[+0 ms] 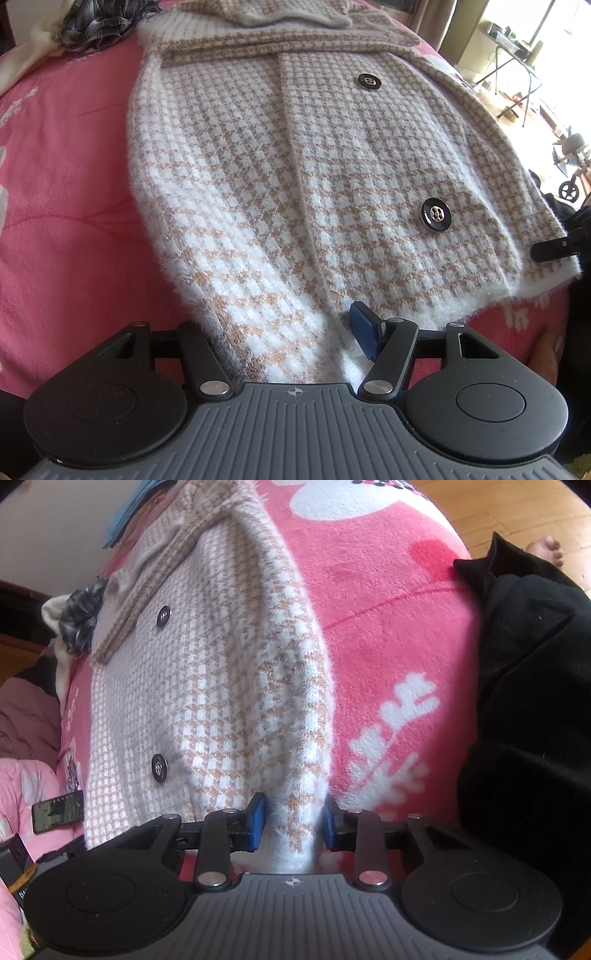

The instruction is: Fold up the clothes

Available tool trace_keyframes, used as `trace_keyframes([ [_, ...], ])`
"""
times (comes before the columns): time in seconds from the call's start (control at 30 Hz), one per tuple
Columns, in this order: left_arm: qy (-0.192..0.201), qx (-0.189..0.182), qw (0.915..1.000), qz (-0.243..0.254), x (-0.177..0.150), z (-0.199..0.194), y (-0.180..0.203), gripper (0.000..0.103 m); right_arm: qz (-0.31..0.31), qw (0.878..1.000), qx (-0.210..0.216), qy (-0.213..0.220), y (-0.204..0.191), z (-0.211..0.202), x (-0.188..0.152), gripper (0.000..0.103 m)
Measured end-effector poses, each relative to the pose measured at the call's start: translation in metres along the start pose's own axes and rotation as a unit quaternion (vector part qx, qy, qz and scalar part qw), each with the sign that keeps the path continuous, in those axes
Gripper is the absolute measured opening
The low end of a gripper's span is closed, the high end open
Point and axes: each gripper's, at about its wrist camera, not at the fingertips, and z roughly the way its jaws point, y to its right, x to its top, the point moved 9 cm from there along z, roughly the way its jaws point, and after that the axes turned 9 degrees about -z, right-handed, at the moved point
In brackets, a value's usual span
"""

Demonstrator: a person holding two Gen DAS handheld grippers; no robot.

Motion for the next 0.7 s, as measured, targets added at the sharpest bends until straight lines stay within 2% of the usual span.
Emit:
trace_keyframes([
  [0.23,0.0,0.001,1.0,0.001,0.0,0.001,0.001,0.064,-0.026,0.999,0.011,-0.024,-0.01,0.005,-0.01,0.031],
  [0.7,0.003,0.005,1.0,0.007,0.0,0.0,0.0,0.064,-0.02,1.0,0.011,-0.015,-0.006,0.003,-0.013,0.029],
])
